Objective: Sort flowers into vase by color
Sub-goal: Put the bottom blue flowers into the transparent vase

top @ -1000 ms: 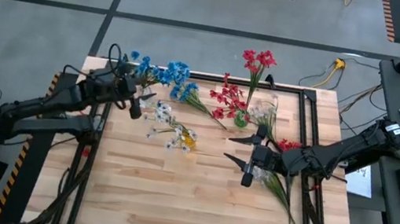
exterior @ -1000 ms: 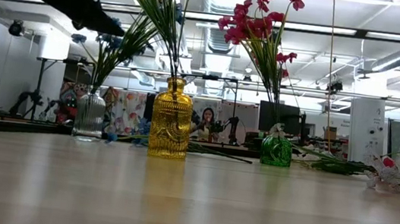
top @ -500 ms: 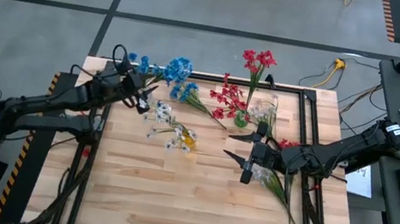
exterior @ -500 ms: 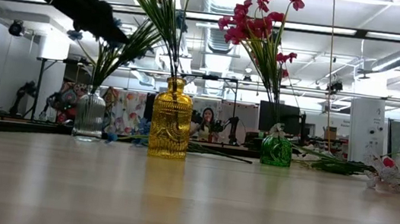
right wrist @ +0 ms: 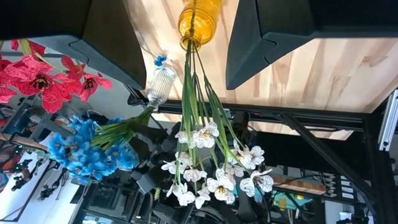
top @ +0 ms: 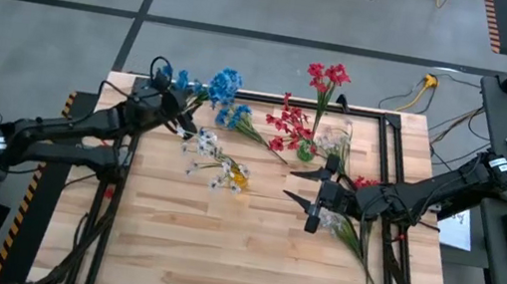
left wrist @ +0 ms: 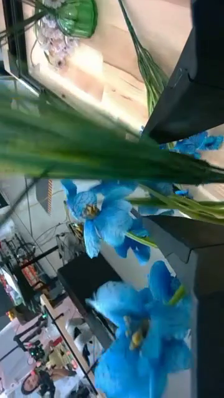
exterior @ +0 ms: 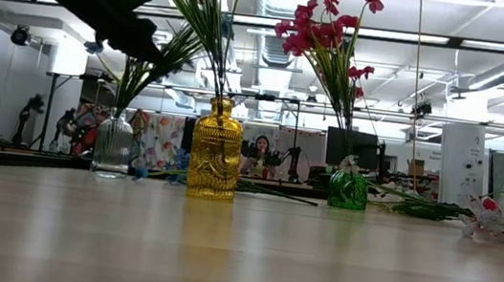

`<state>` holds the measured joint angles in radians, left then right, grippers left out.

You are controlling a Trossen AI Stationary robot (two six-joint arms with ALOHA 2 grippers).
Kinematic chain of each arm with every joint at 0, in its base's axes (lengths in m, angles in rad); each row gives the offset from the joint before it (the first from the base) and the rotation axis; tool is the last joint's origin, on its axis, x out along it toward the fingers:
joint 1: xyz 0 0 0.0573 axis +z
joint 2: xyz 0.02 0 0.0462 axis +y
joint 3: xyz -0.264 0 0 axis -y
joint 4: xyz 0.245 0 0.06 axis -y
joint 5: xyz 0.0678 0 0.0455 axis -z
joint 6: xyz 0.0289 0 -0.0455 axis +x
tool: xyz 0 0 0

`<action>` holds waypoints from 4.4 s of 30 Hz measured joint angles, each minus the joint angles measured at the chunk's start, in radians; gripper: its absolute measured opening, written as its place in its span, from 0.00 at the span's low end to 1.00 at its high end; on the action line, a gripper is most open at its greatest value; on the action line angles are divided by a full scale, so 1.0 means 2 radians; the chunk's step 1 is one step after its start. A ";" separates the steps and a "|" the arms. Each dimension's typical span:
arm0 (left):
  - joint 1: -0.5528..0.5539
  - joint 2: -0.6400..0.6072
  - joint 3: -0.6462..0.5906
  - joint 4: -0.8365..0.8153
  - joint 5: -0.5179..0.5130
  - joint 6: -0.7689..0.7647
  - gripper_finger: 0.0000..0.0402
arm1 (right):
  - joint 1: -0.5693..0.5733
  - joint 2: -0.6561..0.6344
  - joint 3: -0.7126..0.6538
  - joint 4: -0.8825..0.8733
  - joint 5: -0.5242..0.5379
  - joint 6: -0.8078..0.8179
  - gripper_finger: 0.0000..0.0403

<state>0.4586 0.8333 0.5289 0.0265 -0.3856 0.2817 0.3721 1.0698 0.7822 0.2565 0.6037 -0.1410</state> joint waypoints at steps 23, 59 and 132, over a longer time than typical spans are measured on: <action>0.000 -0.018 0.000 0.000 0.001 -0.038 0.00 | 0.000 0.000 -0.001 -0.010 0.000 0.001 0.53; 0.000 -0.135 -0.116 0.081 -0.038 -0.135 0.00 | 0.000 0.000 -0.001 -0.012 0.000 0.001 0.53; 0.000 -0.166 -0.218 0.176 -0.034 -0.229 0.00 | 0.000 0.000 -0.002 -0.043 0.000 0.019 0.53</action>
<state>0.4587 0.5022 0.0935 0.3779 -0.4537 -0.1763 0.3721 1.0697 0.7790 0.1710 0.6037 -0.1040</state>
